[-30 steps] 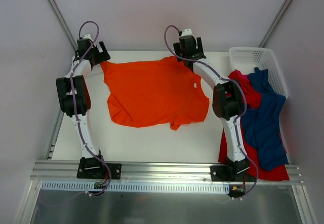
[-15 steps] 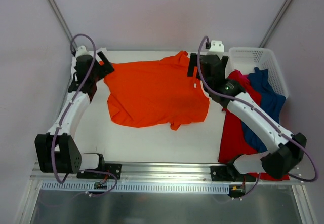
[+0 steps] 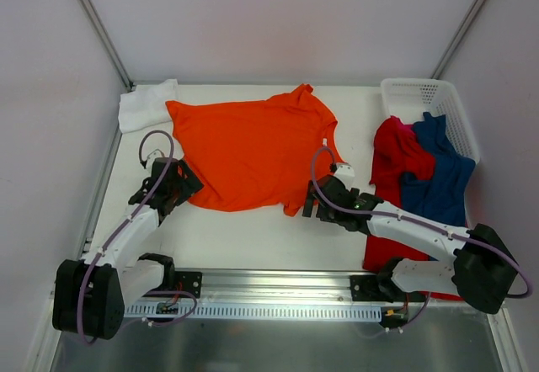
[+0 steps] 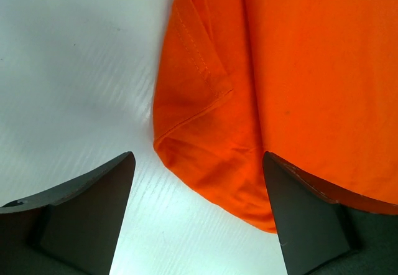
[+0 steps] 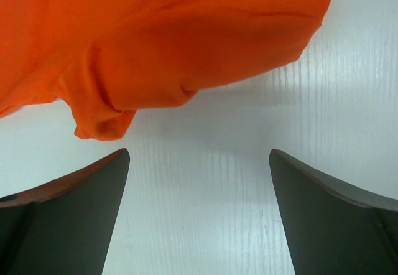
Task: Fold and stack the t-shirts
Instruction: Flatten the tshirt out
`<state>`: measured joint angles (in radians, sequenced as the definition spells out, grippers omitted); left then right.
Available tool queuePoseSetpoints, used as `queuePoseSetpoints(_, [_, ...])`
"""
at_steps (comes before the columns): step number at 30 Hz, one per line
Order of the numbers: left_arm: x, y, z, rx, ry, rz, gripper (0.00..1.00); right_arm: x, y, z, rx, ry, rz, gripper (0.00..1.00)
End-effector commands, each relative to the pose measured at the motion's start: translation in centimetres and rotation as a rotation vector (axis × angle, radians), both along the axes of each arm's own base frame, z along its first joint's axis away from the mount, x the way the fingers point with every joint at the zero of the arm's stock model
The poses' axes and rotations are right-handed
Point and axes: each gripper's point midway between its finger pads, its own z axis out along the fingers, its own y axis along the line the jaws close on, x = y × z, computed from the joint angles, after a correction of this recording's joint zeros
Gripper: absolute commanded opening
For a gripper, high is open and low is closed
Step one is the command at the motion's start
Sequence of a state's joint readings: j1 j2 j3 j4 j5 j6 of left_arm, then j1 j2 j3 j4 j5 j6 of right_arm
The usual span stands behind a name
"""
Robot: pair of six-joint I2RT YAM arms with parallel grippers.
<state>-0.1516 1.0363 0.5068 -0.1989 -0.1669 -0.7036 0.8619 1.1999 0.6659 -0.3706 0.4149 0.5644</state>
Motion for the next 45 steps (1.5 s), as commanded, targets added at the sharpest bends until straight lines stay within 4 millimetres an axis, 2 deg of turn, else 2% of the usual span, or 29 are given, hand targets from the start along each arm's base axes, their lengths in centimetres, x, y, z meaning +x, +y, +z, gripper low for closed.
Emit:
queuePoseSetpoints(1, [0.1, 0.2, 0.5, -0.012, -0.061, 0.04, 0.84, 0.0, 0.6, 0.6, 0.12, -0.03, -0.139, 0.99])
queuePoseSetpoints(6, [-0.7, 0.4, 0.2, -0.006, -0.083, 0.035, 0.84, 0.0, 0.5, -0.6, 0.1, -0.036, -0.153, 0.99])
queuePoseSetpoints(11, [-1.5, 0.5, 0.2, -0.014, -0.134, 0.03, 0.84, 0.3, 0.4, -2.9, 0.074, -0.037, -0.177, 0.99])
queuePoseSetpoints(17, [-1.9, 0.2, 0.8, -0.031, -0.198, 0.005, 0.84, 2.2, 1.2, -3.4, -0.009, -0.067, -0.147, 0.98])
queuePoseSetpoints(22, [-1.7, 0.4, 1.2, -0.006, -0.221, -0.01, 0.84, 3.7, 1.9, -3.1, -0.042, -0.088, -0.147, 0.96])
queuePoseSetpoints(28, [-1.8, 0.5, 1.0, 0.003, -0.231, -0.018, 0.84, 5.2, 2.4, -3.2, -0.089, -0.098, -0.142, 0.92])
queuePoseSetpoints(31, [-1.9, 0.5, 1.0, 0.0, -0.241, -0.022, 0.84, 6.0, 2.8, -3.3, -0.107, -0.091, -0.128, 0.82])
queuePoseSetpoints(32, [-1.9, 0.4, 0.9, -0.001, -0.24, -0.023, 0.84, 6.2, 2.9, -3.3, -0.111, -0.091, -0.125, 0.68])
queuePoseSetpoints(34, [-1.9, 0.4, 1.0, -0.002, -0.246, -0.023, 0.84, 6.6, 3.1, -3.5, -0.123, -0.082, -0.114, 0.51])
queuePoseSetpoints(35, [-1.9, 0.4, 0.9, -0.002, -0.246, -0.027, 0.84, 6.9, 3.4, -3.4, -0.119, -0.079, -0.106, 0.35])
queuePoseSetpoints(39, [-2.0, 0.4, 0.9, -0.001, -0.247, -0.024, 0.84, 7.2, 3.9, -3.2, -0.115, -0.075, -0.09, 0.05])
queuePoseSetpoints(41, [-2.0, 0.4, 0.8, -0.003, -0.246, -0.024, 0.84, 7.2, 3.9, -2.8, -0.117, -0.071, -0.087, 0.0])
queuePoseSetpoints(45, [-2.0, 0.4, 0.8, -0.001, -0.246, -0.024, 0.84, 7.1, 3.5, -0.9, -0.119, -0.086, -0.098, 0.0])
